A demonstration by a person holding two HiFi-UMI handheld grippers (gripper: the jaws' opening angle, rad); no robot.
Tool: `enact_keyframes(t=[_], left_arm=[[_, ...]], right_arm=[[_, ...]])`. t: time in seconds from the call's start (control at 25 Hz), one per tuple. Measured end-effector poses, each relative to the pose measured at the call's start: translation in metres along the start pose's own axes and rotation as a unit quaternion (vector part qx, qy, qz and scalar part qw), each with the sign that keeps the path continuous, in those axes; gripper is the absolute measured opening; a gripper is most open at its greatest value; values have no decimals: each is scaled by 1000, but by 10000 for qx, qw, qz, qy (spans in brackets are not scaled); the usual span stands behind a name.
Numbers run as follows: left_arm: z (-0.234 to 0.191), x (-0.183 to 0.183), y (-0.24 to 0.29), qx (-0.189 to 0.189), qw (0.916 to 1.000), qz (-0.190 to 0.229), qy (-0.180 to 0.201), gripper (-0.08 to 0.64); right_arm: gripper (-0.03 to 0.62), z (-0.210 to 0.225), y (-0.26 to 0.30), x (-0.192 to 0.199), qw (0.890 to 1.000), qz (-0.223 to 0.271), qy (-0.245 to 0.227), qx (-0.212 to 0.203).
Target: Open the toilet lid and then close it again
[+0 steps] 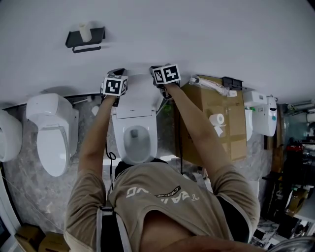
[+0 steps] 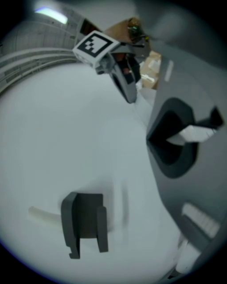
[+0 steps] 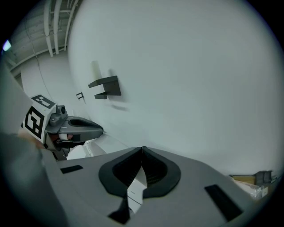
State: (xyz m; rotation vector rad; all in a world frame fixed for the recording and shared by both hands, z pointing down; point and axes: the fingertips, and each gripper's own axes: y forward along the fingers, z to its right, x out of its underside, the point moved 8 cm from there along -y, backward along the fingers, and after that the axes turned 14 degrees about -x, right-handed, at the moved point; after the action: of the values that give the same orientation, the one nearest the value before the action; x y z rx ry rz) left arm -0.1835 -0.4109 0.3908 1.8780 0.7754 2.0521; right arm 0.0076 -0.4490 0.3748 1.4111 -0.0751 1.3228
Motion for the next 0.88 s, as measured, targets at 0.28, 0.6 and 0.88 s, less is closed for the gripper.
enact_keyframes(t=[0.28, 0.6, 0.88], left_arm=[[3, 2, -8, 81, 9998, -64, 142, 5], [1, -4, -6, 115, 9998, -138, 84, 5], [1, -5, -2, 200, 9994, -184, 237, 5]], right_arm=[[14, -1, -8, 0, 9999, 83, -57, 39], [14, 4, -6, 2, 9998, -91, 48, -161], [14, 9, -4, 2, 9988, -20, 324, -359]])
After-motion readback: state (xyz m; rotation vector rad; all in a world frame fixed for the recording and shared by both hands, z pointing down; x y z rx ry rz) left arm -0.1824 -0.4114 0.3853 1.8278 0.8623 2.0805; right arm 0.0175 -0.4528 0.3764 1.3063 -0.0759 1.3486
